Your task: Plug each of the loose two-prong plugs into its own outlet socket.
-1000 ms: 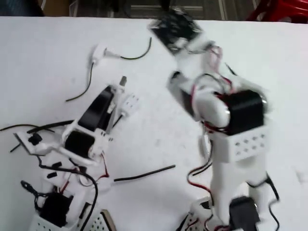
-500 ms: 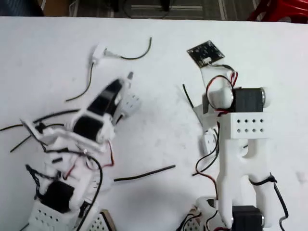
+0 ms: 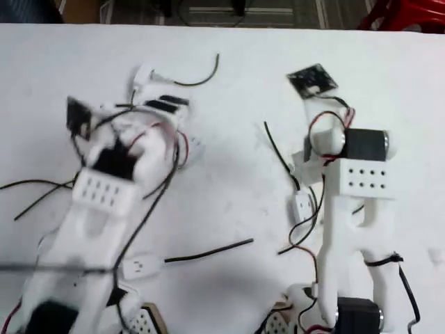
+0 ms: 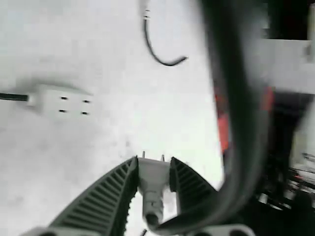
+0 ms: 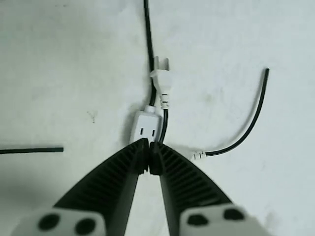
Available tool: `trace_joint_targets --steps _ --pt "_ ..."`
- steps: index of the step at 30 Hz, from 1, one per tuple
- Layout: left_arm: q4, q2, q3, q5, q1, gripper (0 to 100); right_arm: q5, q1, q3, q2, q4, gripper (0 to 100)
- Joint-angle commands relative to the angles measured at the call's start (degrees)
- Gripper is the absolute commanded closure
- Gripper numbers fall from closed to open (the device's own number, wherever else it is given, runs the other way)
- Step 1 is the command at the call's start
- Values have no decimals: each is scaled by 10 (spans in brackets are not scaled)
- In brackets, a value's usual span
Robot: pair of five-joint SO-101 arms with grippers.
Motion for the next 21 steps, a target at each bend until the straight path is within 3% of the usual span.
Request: trace_joint_targets --steps 1,8,11,16,21 --pt "132 127 -149 -11 -24 972 0 56 58 -20 -65 980" --pt "235 309 -322 -15 -63 972 -5 95 203 -23 -170 980" --pt "298 382 -419 -65 -52 972 -42 96 254 -23 -232 979" --pt "403 498 -586 -220 -7 973 -101 93 293 -21 -291 978" --pt "479 629 -707 -520 45 973 -156 96 346 -20 -371 978"
